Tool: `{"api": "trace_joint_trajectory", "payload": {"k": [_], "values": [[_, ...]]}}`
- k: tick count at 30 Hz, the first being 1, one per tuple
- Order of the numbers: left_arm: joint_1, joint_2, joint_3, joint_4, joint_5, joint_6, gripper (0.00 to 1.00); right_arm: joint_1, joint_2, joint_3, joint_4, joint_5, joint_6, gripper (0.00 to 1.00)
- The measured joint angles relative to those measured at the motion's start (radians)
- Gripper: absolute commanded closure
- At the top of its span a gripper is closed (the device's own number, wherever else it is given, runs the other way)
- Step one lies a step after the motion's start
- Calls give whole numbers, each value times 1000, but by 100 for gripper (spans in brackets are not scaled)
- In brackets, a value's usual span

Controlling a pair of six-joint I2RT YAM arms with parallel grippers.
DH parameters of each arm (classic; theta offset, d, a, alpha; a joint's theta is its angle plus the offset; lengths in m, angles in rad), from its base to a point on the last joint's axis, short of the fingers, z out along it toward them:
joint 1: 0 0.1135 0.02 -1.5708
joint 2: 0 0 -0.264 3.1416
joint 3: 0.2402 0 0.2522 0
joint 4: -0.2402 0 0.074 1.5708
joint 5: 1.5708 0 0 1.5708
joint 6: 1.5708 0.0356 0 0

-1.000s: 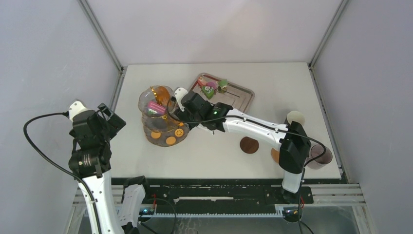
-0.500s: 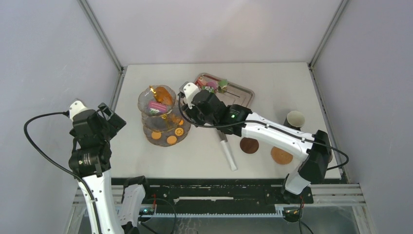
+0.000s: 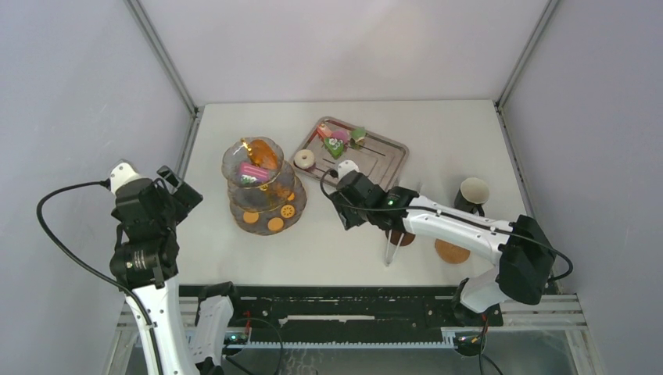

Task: Serve the afternoon tea

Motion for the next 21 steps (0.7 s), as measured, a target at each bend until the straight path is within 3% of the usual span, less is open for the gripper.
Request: {"api": "trace_joint_trajectory", "payload": {"k": [5, 12, 21], "values": [[0, -23, -2, 0, 16, 0, 4, -31, -56, -101, -48, 40, 151, 40], [0, -40, -20, 0, 40, 0, 4, -172, -121, -215, -66, 108, 366, 42], [0, -46, -52, 8, 70, 0, 5, -324, -56, -259, -41, 86, 491, 48]]}}
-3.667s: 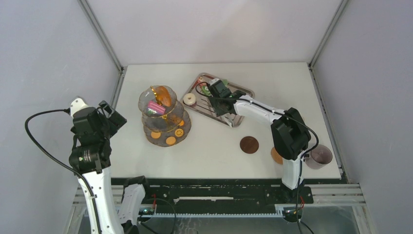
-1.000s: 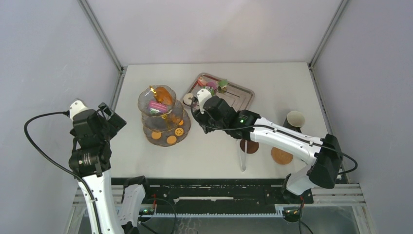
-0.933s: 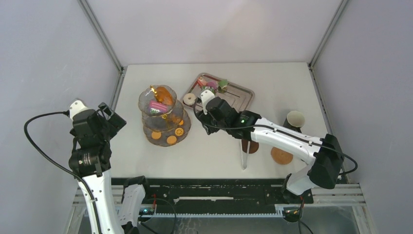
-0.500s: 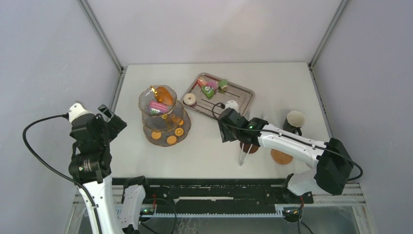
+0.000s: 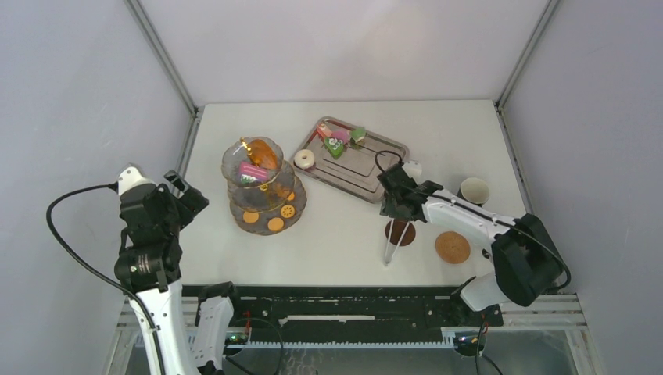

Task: Serve the afternoon tea

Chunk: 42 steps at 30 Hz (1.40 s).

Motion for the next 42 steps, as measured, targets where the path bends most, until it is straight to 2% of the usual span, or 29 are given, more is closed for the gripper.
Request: {"api": "trace_joint_trajectory", "payload": {"k": [7, 12, 15, 17, 18, 25, 30, 33, 38, 42], "values": [[0, 3, -13, 7, 9, 0, 4, -33, 122, 0, 56, -42, 29, 55], [0, 8, -16, 13, 9, 0, 4, -36, 153, 0, 69, -51, 37, 68], [0, 12, -24, 16, 10, 0, 5, -36, 153, 0, 75, -48, 34, 80], [0, 16, -29, 16, 10, 0, 5, -36, 151, 0, 76, -40, 30, 97], [0, 19, -31, 16, 10, 0, 5, -36, 149, 0, 75, -36, 25, 100], [0, 40, -31, 33, 10, 0, 4, -38, 82, -6, 45, 8, -8, 100], [0, 53, -31, 46, 10, 0, 4, -4, -40, -7, 51, 13, -114, 100], [0, 55, -31, 52, 9, 0, 4, 68, -69, -7, 102, -31, -221, 100], [0, 55, -31, 52, 7, 0, 4, 227, -28, -7, 205, -132, -386, 100], [0, 55, -31, 52, 2, 0, 4, 315, 50, -7, 269, -194, -502, 94]]}}
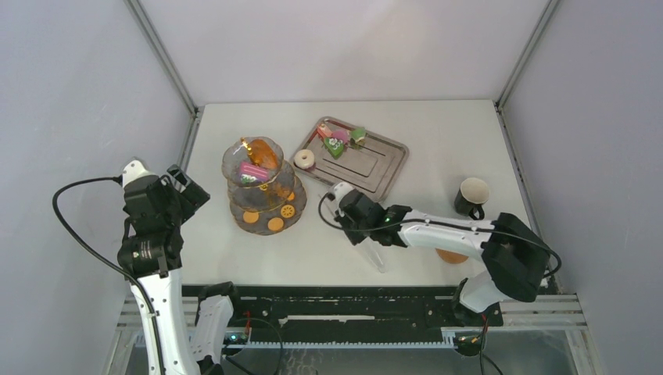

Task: Serve the afternoon tea

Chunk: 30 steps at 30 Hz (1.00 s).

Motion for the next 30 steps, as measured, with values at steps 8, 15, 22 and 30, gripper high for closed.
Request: {"api": "trace_joint_trajectory", "payload": {"k": [8, 15, 22, 30], "values": [[0, -7, 0, 0, -2, 0, 4, 60, 80, 0, 42, -87, -138, 51], [0, -8, 0, 0, -2, 0, 4, 48, 42, -1, 58, -63, -115, 0], [0, -7, 0, 0, 2, 0, 4, 43, -161, -144, 114, 14, 0, 0], [0, -6, 0, 0, 2, 0, 4, 159, -227, -350, 220, 101, 61, 0]]}}
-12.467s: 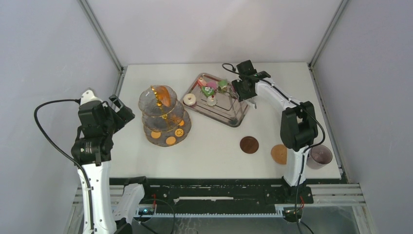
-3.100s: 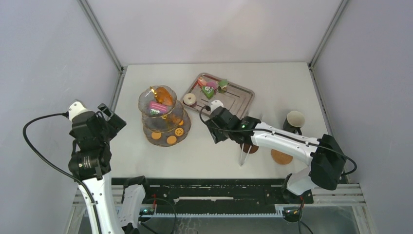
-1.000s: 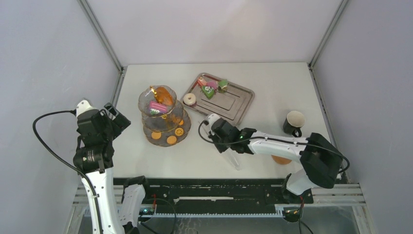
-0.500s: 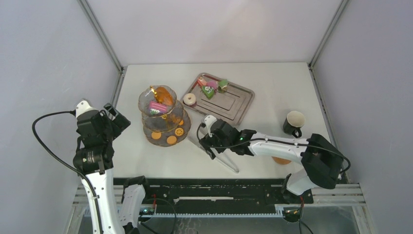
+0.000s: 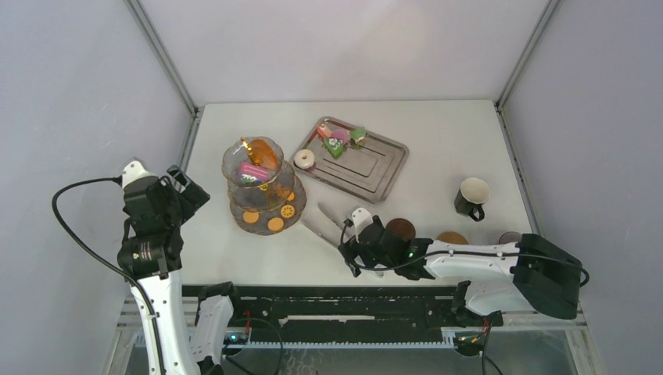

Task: Serve the afternoon tea

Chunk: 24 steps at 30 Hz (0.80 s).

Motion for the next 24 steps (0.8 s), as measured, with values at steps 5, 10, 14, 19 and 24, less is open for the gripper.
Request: {"api": "trace_joint_trajectory", "payload": {"k": [5, 10, 14, 19, 24], "values": [[0, 0, 0, 0, 0, 0, 4, 13, 98, -8, 100, 33, 0, 2], [0, 0, 0, 0, 1, 0, 4, 14, 224, -8, 224, 45, 1, 14], [0, -1, 0, -1, 0, 0, 4, 13, 264, -7, 291, 64, 6, 19], [0, -1, 0, -1, 0, 0, 4, 15, 290, -7, 340, 84, 19, 42], [0, -1, 0, -1, 0, 0, 4, 14, 320, 11, 355, 125, 27, 74]]}}
